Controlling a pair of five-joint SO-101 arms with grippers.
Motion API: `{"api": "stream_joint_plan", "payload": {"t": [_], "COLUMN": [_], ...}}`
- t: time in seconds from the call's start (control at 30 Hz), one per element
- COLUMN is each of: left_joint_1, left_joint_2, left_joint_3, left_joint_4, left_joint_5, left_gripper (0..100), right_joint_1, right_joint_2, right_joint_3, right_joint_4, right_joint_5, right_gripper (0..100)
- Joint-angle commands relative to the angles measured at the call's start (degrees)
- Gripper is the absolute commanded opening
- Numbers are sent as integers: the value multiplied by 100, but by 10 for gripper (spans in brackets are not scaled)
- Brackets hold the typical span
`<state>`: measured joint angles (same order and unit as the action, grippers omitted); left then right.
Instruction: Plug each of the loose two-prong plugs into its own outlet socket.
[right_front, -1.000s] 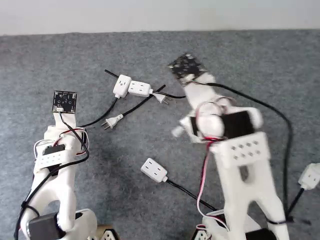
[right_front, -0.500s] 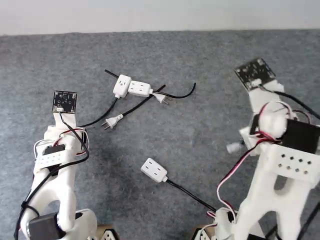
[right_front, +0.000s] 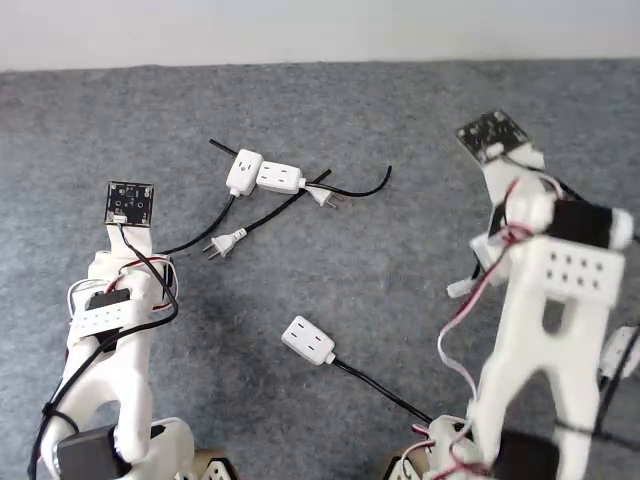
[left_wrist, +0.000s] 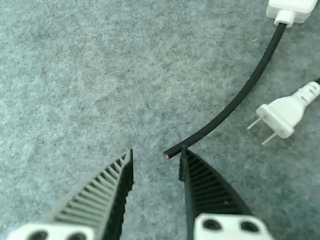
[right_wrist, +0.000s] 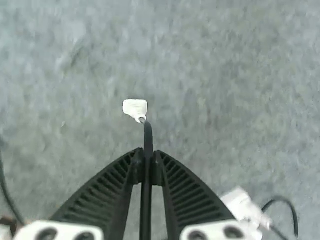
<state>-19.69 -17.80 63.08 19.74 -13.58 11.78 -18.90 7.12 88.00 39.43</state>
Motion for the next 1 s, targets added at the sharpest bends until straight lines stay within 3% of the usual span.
{"api": "stream_joint_plan", "payload": {"t": [0.0,0.6,0.8,0.87,0.97], "left_joint_1": [0,0,0,0,0], "left_joint_2": [-44,-44,-44,-44,-44], "left_joint_3": [-303,-303,-303,-303,-303], "left_joint_4": [-114,-114,-114,-114,-114], "left_joint_5": [9,9,9,9,9], "left_gripper": [141,141,141,141,141], "right_joint_1": [-101,84,57,-66,-251], "right_joint_2": [840,4708,4998,4989,5015], "right_joint_3": [-835,-4185,-4448,-4457,-4686], "right_joint_4": [-426,-558,-462,-479,-629], "right_joint_5": [-264,-334,-545,-712,-1310], "right_gripper": [9,20,257,240,131]}}
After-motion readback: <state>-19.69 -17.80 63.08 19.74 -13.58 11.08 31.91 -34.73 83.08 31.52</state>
